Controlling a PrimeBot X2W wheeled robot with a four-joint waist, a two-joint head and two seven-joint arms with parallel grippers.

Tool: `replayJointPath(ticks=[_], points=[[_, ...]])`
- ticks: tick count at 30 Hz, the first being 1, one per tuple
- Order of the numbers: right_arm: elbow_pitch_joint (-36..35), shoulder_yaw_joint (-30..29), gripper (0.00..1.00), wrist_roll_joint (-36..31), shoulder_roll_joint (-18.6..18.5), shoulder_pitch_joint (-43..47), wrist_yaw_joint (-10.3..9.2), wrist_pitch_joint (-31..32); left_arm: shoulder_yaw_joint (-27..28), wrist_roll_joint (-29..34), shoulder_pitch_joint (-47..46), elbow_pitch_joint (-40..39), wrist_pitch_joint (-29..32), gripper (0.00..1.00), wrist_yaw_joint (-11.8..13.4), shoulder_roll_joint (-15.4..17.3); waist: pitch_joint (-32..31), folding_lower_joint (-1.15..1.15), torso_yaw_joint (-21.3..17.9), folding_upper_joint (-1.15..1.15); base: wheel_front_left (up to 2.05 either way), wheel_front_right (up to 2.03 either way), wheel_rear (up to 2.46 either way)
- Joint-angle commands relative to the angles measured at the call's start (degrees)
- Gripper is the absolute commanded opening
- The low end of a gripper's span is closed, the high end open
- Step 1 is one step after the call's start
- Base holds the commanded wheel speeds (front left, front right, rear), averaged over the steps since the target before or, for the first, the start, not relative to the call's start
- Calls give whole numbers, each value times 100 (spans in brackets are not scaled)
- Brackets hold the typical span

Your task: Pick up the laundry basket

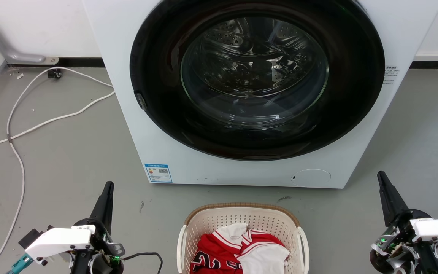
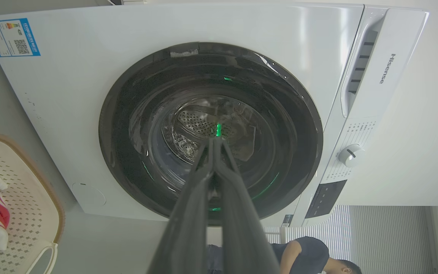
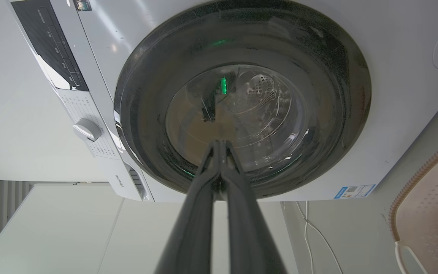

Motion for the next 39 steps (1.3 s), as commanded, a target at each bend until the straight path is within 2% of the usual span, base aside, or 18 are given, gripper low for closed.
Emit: replayJointPath(ticks=[1, 25, 26, 30, 39], points=[[8, -10, 0, -20, 23, -64, -2, 12, 21, 31, -47, 7, 7, 0, -15, -10, 0, 0, 0, 0, 0, 0, 0], [8, -22, 0, -33, 29, -66, -2, 25, 35, 36, -48, 8, 18, 0, -15, -16, 0, 0, 0, 0, 0, 0, 0], [5, -13, 100, -7, 10, 1, 0, 5, 9, 18, 0, 5, 6, 100, 0, -12, 0, 0, 0, 0, 0, 0, 0], [166, 2, 100, -13, 31, 164, -1, -11, -18, 21, 163, 180, -8, 100, 1, -41, 0, 0, 0, 0, 0, 0, 0], [-57, 92, 100, -231, 31, 247, -1, -272, -96, 159, 227, 38, -270, 100, 1, -38, -2, 0, -6, 0, 0, 0, 0]])
